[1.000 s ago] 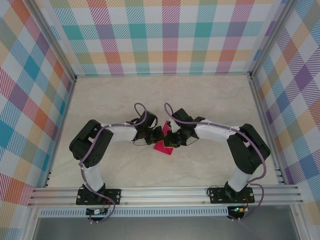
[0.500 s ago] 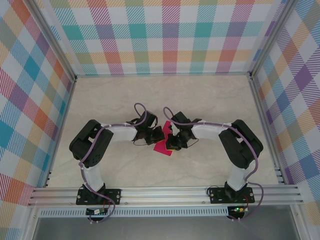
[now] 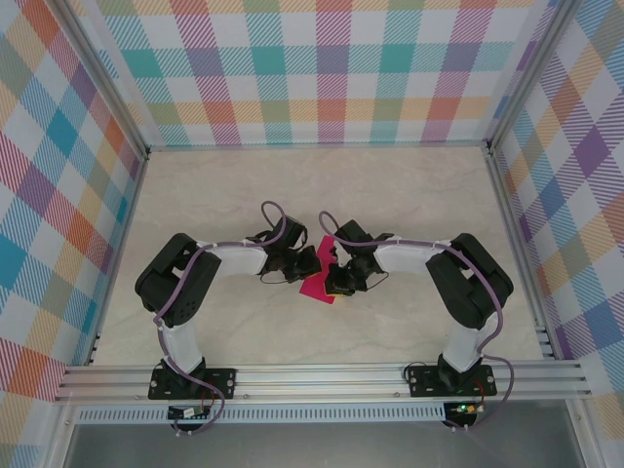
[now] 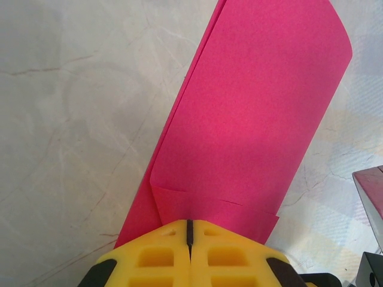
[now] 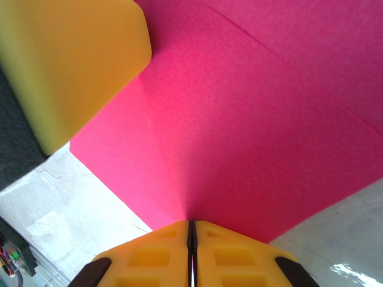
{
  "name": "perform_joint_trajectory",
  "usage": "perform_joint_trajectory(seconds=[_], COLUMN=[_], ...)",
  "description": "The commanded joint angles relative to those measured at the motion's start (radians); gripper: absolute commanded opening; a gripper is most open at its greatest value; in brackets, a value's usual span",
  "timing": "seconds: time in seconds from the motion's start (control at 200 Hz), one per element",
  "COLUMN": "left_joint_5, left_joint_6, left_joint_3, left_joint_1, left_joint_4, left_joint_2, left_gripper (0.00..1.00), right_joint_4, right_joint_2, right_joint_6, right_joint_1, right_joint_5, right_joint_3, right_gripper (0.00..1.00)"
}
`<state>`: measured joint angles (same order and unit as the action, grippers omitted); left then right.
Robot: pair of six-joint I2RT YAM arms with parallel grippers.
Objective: Fold a paper plane with a square sheet of paper (pick it up from the middle)
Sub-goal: Fold the triangle a second time at the center of the table.
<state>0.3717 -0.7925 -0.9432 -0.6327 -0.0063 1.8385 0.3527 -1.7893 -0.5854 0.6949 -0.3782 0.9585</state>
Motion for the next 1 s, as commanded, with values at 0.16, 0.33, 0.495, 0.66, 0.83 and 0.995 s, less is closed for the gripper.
perform_joint_trajectory(seconds=[0.16, 0.33, 0.495, 0.66, 0.83, 0.995], left_joint_5=[-0.086, -0.088, -0.086, -0.079, -0.070, -0.067], left_joint_6=[-0.001, -0.003, -0.004, -0.011, -0.018, -0.019], left_joint_3=[0.023, 0.023, 0.026, 0.027, 0.028, 0.028], left_joint_1=[-0.004, -0.004, -0.004, -0.003, -0.004, -0.004], left_joint_4=[-0.127, -0.129, -0.128, -0.119, -0.110, -0.109], left_joint_2=[0.034, 0.034, 0.033, 0.034, 0.037, 0.036], left_gripper=[0.06, 0.06, 0.05, 0.05, 0.05, 0.05], right_joint_4=[0.043, 0.067, 0.030, -0.034, -0.042, -0.036], right_joint_2=[-0.008, 0.025, 0.062, 0.053, 0.013, -0.014], right_joint_6=[0.048, 0.080, 0.062, 0.025, 0.018, 0.021], right_joint_1=[0.000, 0.000, 0.000, 0.001, 0.009, 0.014], right_joint_5=[-0.034, -0.038, -0.033, -0.040, -0.038, -0.035], right_joint_3=[-0.041, -0.062, -0.040, -0.011, 0.005, 0.014], right_gripper=[0.10, 0.10, 0.11, 0.11, 0.11, 0.11])
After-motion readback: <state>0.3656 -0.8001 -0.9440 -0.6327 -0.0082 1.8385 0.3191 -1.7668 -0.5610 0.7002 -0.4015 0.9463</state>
